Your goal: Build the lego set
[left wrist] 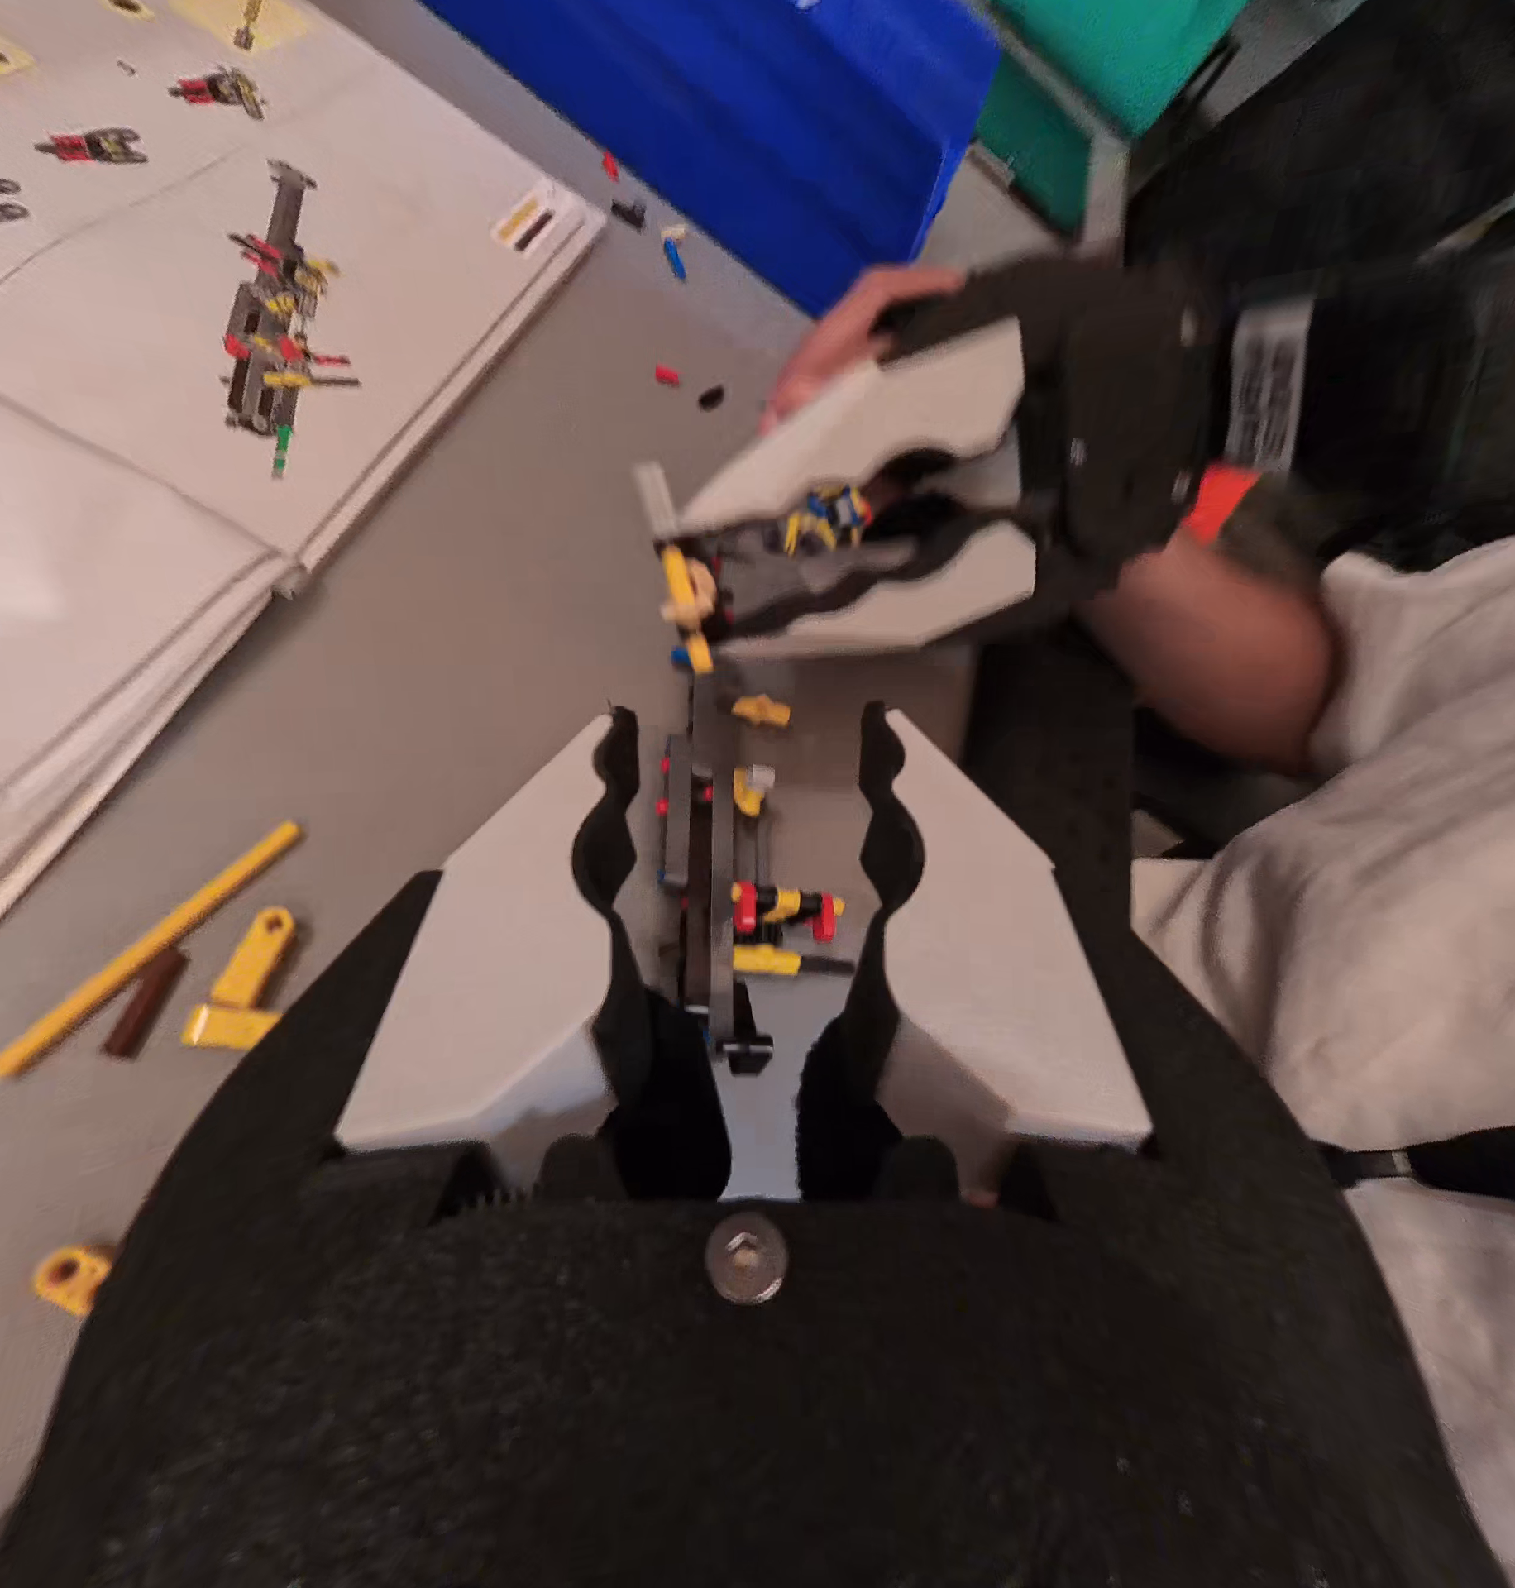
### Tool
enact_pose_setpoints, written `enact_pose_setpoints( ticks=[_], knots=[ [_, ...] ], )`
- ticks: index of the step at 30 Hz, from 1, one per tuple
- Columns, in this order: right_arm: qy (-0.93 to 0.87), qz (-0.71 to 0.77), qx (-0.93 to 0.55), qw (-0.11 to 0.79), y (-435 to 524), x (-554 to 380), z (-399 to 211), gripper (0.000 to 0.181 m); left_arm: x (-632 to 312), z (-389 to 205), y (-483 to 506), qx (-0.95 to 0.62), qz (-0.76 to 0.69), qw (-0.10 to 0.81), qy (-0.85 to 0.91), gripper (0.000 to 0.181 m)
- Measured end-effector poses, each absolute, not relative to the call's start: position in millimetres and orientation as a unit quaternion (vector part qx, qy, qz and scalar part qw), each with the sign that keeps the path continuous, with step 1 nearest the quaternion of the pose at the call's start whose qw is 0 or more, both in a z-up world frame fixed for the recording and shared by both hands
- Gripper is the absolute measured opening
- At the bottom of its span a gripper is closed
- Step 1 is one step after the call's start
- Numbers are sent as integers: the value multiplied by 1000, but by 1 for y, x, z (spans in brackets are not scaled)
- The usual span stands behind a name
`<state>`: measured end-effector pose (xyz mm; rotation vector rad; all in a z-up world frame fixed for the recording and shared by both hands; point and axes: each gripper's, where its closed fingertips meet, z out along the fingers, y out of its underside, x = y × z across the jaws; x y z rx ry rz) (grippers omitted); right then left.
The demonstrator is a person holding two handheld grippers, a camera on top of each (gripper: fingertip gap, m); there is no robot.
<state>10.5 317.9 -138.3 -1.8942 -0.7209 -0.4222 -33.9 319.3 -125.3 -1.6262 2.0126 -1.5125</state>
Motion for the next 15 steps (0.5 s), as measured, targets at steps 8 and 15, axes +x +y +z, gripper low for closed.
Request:
enact_pose_setpoints(
  ticks=[8, 15],
  knots=[
    [-404, -361, -695, 473, 317, -2, -132, 23, -19, -111, 313, -492, -506, -17, 708, 29],
    [-454, -411, -657, 440, 317, -15, -136, 23, -19, -119, 314, -475, -460, 24, 750, 6]
  ],
)
